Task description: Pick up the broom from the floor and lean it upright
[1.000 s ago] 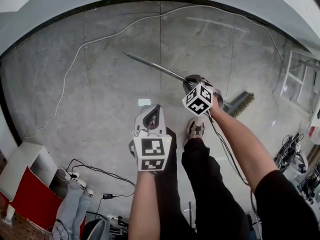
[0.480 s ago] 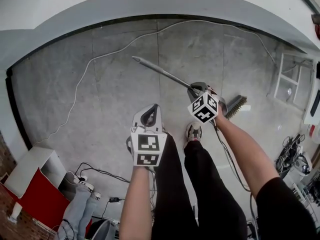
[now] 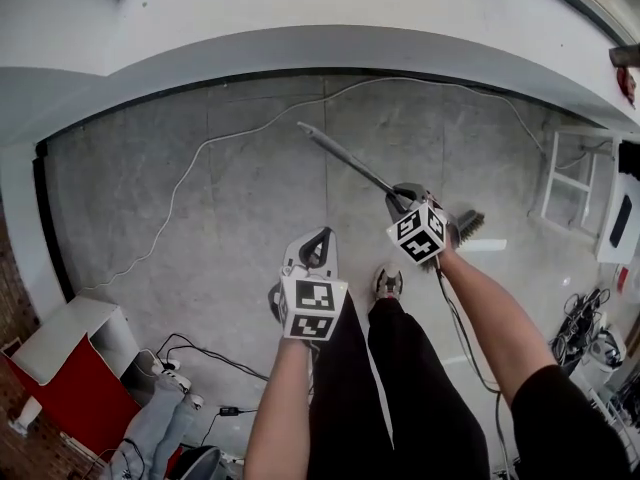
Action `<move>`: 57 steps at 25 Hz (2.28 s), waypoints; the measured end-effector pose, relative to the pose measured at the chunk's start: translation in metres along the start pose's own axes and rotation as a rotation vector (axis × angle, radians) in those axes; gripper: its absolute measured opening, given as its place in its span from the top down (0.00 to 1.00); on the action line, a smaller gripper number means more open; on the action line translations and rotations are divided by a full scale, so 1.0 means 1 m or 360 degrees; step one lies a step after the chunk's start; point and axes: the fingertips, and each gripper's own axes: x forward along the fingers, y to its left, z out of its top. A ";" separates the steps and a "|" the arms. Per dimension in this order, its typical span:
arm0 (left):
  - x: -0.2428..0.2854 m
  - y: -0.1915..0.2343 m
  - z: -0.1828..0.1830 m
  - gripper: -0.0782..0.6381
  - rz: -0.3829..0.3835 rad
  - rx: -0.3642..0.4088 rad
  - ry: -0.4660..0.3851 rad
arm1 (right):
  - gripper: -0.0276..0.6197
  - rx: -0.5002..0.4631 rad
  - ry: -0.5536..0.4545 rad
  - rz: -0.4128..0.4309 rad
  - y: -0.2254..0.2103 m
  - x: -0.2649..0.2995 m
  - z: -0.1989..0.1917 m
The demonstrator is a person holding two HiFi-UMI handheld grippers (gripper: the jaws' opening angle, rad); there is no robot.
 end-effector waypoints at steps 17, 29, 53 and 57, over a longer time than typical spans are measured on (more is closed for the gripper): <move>-0.027 -0.039 0.025 0.89 -0.0012 0.0041 -0.0091 | 0.85 0.0128 -0.0154 -0.0142 -0.028 -0.075 0.032; -0.034 -0.050 0.052 0.89 -0.0030 0.0136 -0.0163 | 0.85 0.0287 -0.0376 -0.0285 -0.062 -0.111 0.063; -0.042 -0.066 0.068 0.89 -0.0034 0.0214 -0.0177 | 0.85 0.0526 -0.0746 -0.0539 -0.114 -0.170 0.101; -0.046 -0.069 0.065 0.89 -0.0040 0.0233 -0.0181 | 0.85 0.0559 -0.0835 -0.0610 -0.114 -0.181 0.105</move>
